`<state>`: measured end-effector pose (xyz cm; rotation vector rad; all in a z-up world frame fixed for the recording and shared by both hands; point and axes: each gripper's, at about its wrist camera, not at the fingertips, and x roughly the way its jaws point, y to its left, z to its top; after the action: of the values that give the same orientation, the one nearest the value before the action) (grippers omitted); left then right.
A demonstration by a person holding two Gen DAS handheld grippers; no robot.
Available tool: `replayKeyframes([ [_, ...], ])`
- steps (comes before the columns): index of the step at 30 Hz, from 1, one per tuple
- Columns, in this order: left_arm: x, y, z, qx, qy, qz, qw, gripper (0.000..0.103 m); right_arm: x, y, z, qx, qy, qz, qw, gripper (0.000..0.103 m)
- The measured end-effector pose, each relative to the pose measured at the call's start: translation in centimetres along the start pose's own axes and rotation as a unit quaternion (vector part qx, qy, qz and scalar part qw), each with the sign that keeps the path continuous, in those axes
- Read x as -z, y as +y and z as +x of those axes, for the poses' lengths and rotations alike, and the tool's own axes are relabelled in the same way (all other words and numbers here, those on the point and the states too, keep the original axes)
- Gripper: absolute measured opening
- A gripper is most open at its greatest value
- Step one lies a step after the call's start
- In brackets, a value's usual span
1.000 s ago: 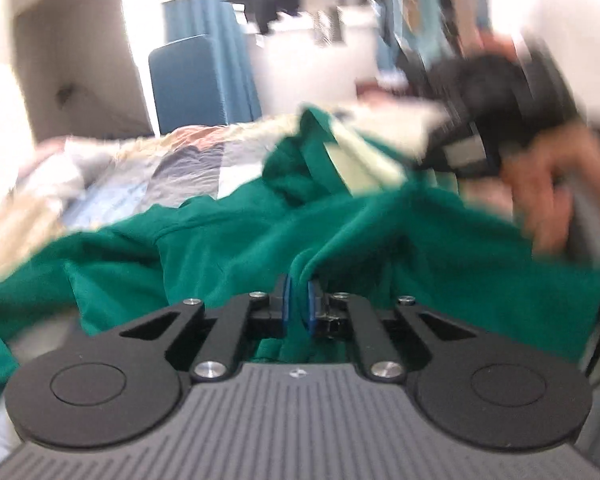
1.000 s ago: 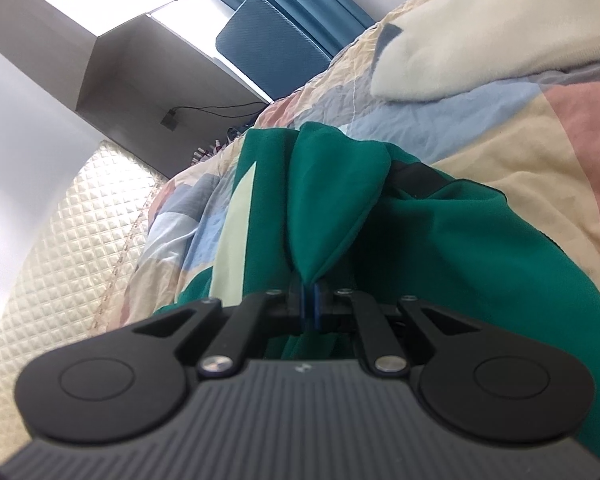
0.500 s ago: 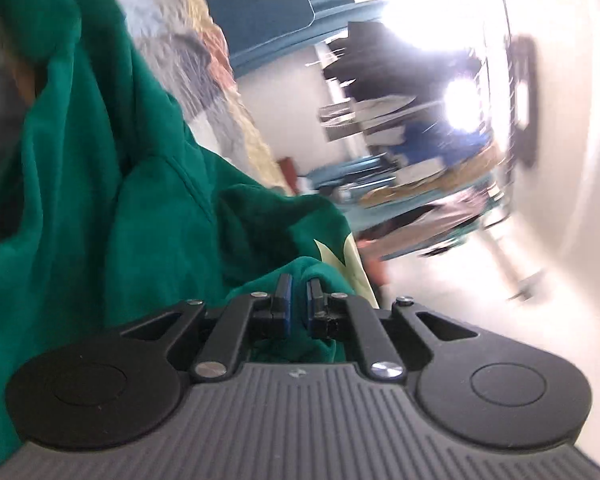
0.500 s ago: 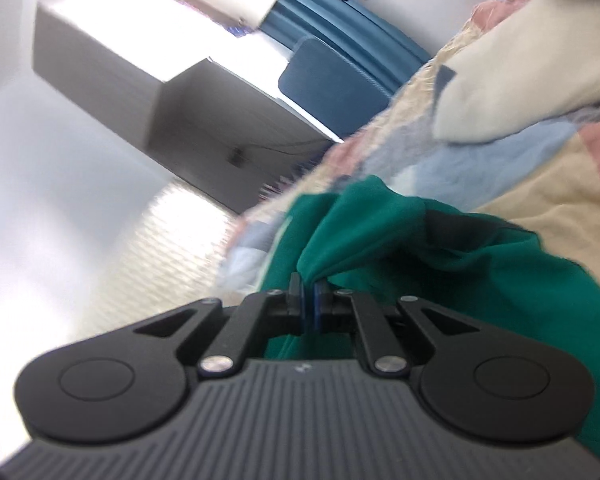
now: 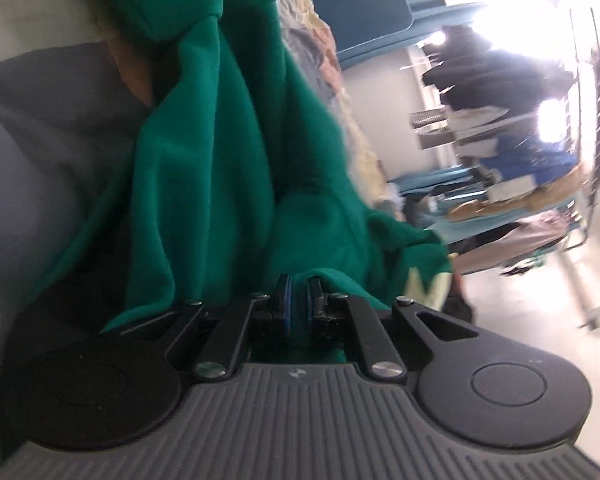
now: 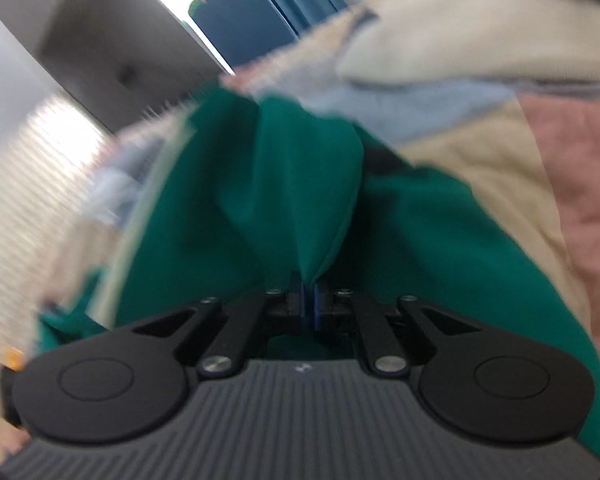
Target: Fold large clothes
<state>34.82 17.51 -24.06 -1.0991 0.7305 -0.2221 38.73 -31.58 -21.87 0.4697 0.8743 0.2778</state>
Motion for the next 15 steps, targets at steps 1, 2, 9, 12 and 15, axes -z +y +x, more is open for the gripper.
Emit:
replayKeyframes([
  [1,0.1,-0.3,0.2,-0.006,-0.002,0.013,0.9999,0.008,0.2,0.1,0.7,0.010,0.004,-0.004,1.000,0.007],
  [2,0.2,-0.6,0.3,-0.006,-0.005,0.024,0.9997,0.009,0.4,0.3,1.1,0.016,0.005,-0.007,1.000,0.008],
  [9,0.9,-2.4,-1.9,0.005,-0.024,0.056,0.9981,0.039,-0.1,0.6,-1.0,0.010,-0.034,-0.001,0.999,0.021],
  [12,2.5,-3.5,-5.0,0.000,-0.051,0.079,0.9956,0.056,-0.5,0.6,-3.0,-0.012,-0.064,0.005,0.998,0.055],
  [15,4.4,-4.1,-7.9,-0.010,-0.066,0.091,0.9935,0.061,-0.6,0.8,-4.7,-0.027,-0.097,0.011,0.995,0.059],
])
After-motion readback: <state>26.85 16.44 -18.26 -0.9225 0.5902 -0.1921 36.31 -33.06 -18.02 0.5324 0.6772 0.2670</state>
